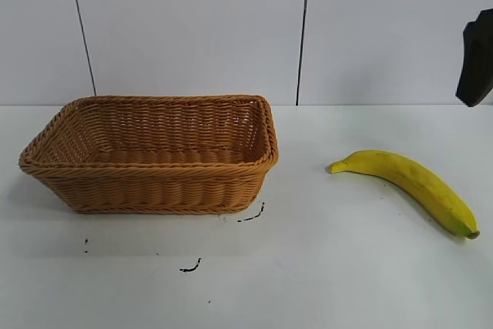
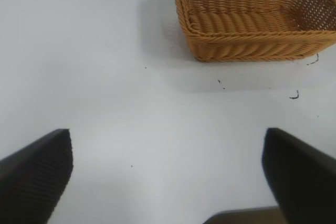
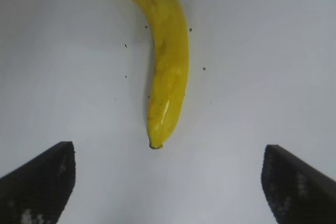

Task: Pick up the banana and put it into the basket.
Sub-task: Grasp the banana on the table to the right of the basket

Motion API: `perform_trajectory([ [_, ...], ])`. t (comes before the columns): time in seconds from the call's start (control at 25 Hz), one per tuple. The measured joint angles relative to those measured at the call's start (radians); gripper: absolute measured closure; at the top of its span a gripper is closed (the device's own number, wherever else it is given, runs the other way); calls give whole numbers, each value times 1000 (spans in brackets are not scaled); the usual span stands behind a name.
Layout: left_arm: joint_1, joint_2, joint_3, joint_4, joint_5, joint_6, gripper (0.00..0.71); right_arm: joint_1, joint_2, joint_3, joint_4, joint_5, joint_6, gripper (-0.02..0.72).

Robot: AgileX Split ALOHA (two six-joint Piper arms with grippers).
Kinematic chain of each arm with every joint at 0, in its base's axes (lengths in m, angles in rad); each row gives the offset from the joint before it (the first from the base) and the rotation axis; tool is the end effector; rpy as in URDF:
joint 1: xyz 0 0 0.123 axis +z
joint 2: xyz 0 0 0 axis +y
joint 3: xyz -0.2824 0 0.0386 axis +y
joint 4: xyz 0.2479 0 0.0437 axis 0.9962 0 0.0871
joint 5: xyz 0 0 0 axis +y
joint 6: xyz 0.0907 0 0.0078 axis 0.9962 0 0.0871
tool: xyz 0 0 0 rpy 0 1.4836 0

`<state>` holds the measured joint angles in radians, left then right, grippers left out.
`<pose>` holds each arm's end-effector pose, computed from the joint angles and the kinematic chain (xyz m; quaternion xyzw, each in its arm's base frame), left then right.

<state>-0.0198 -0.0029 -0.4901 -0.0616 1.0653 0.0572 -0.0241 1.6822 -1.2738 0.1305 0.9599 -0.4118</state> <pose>-0.0045 -0.0048 0.2742 0.0341 0.8552 -0.0211 0.5168 0.3408 0.0015 0.2543 -0.1615 0.9746 0.0257 0.1532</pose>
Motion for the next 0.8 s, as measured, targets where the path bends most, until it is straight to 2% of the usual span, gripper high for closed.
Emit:
perform_trajectory([
  [0.16, 0, 0, 0, 0, 0, 0, 15, 9, 48, 0, -1, -29, -14, 14],
  [0.32, 0, 0, 0, 0, 0, 0, 15, 82, 63, 0, -34, -54, -20, 14],
  [0.44, 0, 0, 0, 0, 0, 0, 15, 118, 78, 0, -60, -91, 10, 14],
  [0.8, 0, 0, 0, 1, 0, 0, 15, 120, 151, -1, -118, -188, 65, 14],
])
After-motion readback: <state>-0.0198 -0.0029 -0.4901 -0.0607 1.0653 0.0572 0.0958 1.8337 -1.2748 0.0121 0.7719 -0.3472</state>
